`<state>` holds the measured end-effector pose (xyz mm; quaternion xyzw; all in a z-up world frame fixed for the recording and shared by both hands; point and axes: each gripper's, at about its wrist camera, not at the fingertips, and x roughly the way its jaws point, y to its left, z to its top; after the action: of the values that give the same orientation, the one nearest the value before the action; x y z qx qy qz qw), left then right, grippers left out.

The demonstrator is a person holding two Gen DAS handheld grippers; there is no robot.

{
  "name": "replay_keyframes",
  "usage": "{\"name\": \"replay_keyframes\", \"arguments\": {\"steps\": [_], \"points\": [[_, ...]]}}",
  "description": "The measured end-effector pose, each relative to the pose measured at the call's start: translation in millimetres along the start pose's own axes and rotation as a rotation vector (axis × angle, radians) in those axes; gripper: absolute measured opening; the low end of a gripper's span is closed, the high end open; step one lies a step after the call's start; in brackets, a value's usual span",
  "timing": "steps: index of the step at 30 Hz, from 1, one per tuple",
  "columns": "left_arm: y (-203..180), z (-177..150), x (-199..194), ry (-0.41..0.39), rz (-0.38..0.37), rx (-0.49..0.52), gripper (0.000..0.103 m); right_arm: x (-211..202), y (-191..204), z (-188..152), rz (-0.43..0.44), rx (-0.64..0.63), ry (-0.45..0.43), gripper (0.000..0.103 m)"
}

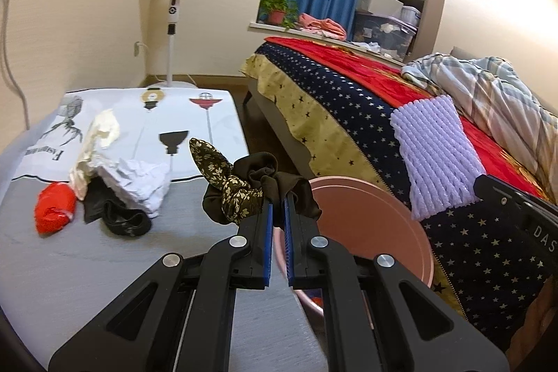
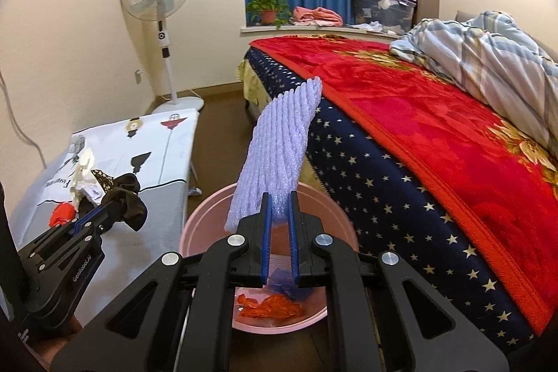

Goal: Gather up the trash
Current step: 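Lift the patterned bag and purple net and carry both over the pink bin, then open both tools to drop the bag and net into the bin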

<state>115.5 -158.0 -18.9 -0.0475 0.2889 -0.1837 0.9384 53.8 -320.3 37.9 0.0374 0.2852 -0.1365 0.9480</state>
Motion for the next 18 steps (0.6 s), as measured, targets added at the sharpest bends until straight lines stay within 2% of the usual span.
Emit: {"name": "replay_keyframes", "arguments": {"steps": [18], "points": [[-37, -7, 33, 0.054, -0.108, 0.038, 0.006, 13, -15, -2, -0.073, 0.020, 0.042, 0.009]]}}
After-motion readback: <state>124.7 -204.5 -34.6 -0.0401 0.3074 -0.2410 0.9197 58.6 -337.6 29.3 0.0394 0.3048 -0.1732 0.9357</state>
